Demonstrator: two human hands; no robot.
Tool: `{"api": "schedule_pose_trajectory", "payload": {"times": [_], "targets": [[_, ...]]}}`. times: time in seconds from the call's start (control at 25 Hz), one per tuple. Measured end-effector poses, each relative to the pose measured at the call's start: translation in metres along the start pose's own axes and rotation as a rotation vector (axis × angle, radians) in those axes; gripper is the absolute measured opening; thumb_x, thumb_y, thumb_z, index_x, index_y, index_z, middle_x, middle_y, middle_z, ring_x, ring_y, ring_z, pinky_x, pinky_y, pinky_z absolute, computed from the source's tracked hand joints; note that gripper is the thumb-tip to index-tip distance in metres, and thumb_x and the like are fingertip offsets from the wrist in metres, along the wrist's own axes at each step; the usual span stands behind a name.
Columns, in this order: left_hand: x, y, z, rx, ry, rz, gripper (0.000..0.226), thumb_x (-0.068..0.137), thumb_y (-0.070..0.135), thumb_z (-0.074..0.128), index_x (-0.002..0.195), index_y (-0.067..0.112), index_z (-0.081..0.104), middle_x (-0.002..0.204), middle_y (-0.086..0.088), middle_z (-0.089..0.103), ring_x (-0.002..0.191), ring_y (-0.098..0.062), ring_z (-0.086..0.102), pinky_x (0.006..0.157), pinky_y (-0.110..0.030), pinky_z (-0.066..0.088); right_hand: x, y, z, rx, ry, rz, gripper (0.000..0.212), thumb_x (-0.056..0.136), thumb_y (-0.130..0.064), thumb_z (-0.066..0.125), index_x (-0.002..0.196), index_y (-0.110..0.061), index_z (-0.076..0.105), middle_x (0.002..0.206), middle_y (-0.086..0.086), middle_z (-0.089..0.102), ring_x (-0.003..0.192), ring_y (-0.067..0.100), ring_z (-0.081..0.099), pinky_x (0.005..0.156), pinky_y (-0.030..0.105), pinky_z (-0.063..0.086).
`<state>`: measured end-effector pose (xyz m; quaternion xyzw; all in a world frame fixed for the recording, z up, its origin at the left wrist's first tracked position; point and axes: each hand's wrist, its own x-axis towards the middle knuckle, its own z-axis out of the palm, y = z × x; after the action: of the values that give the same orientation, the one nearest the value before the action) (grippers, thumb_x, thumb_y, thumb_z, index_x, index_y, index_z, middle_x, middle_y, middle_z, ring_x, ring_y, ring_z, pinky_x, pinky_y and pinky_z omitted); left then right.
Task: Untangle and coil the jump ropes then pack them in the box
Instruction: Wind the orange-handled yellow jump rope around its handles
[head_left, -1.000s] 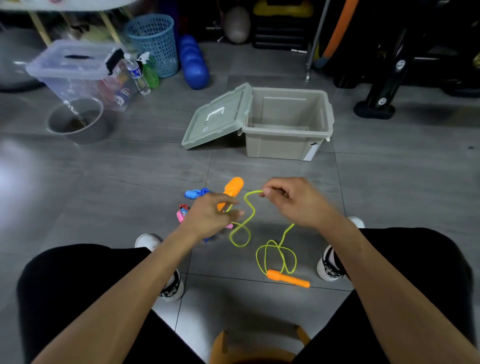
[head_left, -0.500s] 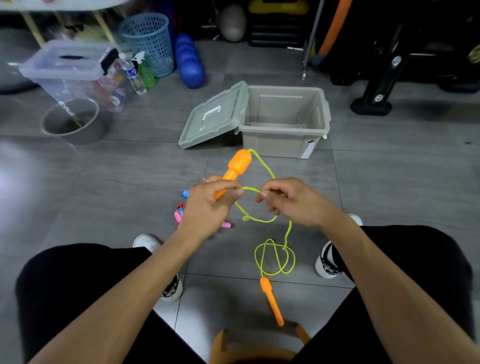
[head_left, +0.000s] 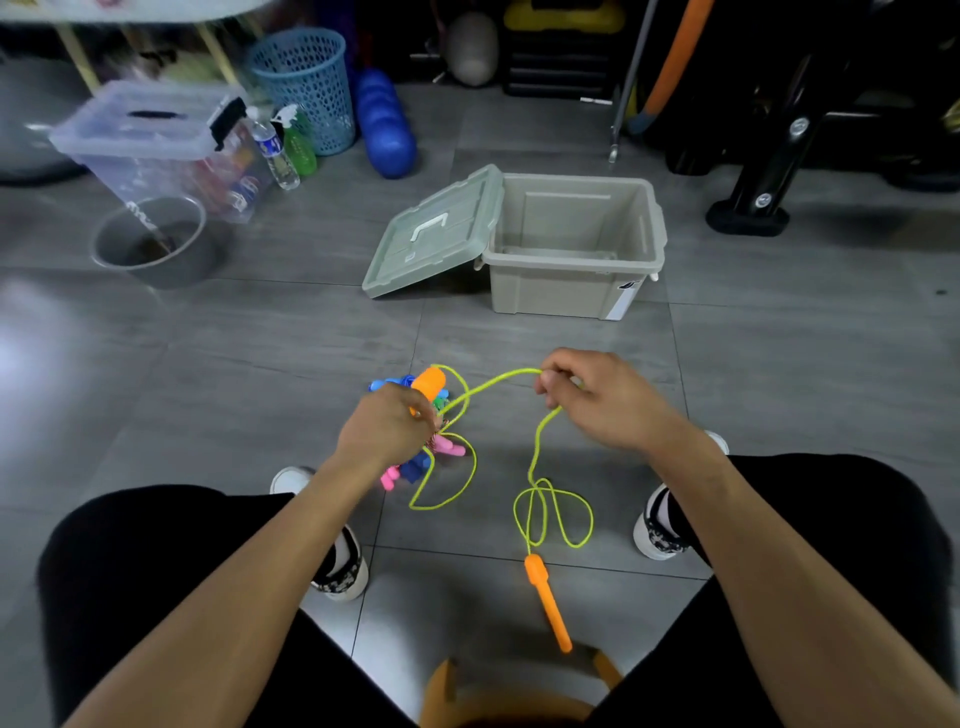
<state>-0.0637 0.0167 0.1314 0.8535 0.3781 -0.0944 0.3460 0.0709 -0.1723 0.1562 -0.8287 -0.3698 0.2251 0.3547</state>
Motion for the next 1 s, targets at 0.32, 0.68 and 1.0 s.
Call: {"api": "schedule_pose_trajectory", "payload": {"times": [0.32,0.68,1.0], "targets": [[-0.021,0.027,0.007,-0.313,-0.019,0.394,0.006,0.088,0.018,0.069,0.083,0.016,0.073,0.089,-0.019,0.062,0.065,-0.014,0.058,0.053,-0.009,0.042,-0.001,0.002,0.011,-0.016,-0.133,-0.126,0.014,0.094,-0.018,0.053,0.085,-0.016,0.063,0.073,-0.006,0.062,0.071,0.009,0.056,0.064,0.013,0.040],[-0.020,0.028,-0.014,-0.592,0.139,0.288,0.017,0.090,0.018,0.065,0.078,0.025,0.075,0.060,-0.002,0.051,0.050,-0.010,0.039,0.053,-0.021,0.035,0.009,0.052,0.032,-0.268,-0.133,0.014,0.030,0.082,-0.008,0.047,0.100,-0.019,0.068,0.111,0.004,0.056,0.098,0.024,0.052,0.090,0.030,0.042],[-0.016,0.018,-0.012,-0.404,-0.004,0.147,0.016,0.091,0.025,0.064,0.084,0.016,0.074,0.065,-0.001,0.056,0.041,-0.004,0.052,0.045,-0.015,0.038,0.004,0.007,0.022,0.267,-0.128,0.089,0.028,0.081,0.004,0.051,0.089,-0.019,0.064,0.068,-0.003,0.058,0.070,0.020,0.058,0.062,0.026,0.044]]}}
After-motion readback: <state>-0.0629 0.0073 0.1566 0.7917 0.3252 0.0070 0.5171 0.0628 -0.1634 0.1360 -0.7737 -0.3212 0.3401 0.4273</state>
